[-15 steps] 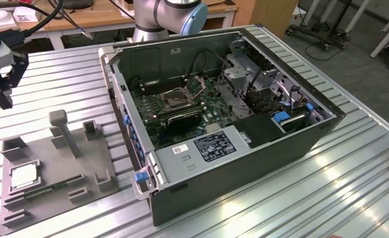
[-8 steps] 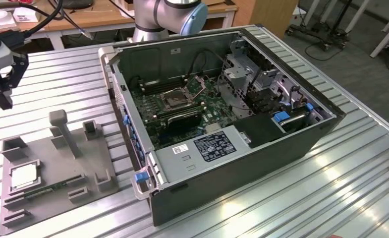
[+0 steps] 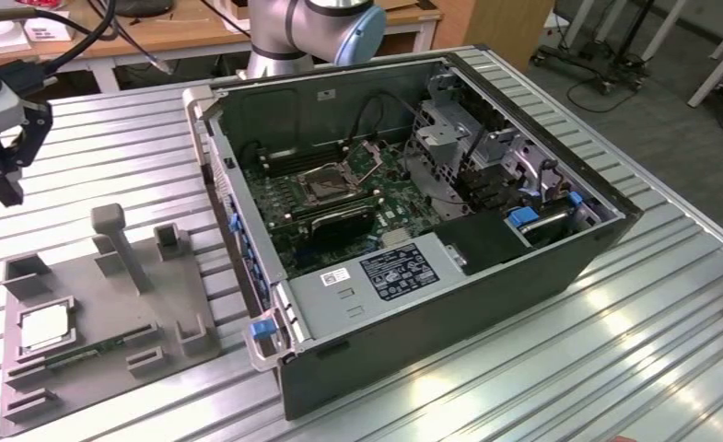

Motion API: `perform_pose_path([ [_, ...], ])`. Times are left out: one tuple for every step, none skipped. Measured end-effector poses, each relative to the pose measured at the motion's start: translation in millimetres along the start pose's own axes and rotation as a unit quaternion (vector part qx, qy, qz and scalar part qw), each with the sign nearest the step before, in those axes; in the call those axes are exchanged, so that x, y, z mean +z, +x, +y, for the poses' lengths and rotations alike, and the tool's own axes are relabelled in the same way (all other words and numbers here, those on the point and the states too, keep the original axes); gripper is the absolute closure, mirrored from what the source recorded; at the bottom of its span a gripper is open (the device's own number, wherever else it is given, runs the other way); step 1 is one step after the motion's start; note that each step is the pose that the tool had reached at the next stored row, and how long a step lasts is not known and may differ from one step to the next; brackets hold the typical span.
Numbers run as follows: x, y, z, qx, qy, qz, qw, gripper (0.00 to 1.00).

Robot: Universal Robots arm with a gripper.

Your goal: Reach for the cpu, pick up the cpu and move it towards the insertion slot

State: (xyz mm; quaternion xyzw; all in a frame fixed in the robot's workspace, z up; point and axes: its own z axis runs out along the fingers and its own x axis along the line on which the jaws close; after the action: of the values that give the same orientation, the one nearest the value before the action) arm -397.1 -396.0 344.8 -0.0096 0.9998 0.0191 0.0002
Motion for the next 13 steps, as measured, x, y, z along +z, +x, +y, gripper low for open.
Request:
perform_pose_path([
  [0.5,0.2,0.0,0.000,0.0000,0.0000,1.00000,0.89],
  [1.0,0.5,0.0,0.000,0.0000,0.0000,1.00000,0.89],
  [1.3,0.8,-0.1,0.000,0.0000,0.0000,1.00000,0.89],
  [1.7,1.0,-0.1,0.000,0.0000,0.0000,1.00000,0.89],
  [2.1,1.2,-0.2,0.000,0.0000,-0.0001,1.00000,0.89],
  [2.6,1.4,-0.3,0.000,0.0000,-0.0001,1.00000,0.89],
  [3.1,1.7,-0.4,0.000,0.0000,-0.0002,1.00000,0.89],
  [3.6,2.1,-0.5,0.000,0.0000,-0.0003,1.00000,0.89],
  [3.9,2.4,-0.6,0.000,0.0000,-0.0003,1.00000,0.89],
  [4.2,2.7,-0.7,0.000,0.0000,-0.0003,1.00000,0.89],
  [4.3,2.9,-0.8,0.000,0.0000,-0.0003,1.00000,0.89],
  [4.4,3.1,-0.9,0.000,0.0000,-0.0002,1.00000,0.89],
  [4.6,3.3,-1.0,0.000,0.0000,-0.0003,1.00000,0.89],
])
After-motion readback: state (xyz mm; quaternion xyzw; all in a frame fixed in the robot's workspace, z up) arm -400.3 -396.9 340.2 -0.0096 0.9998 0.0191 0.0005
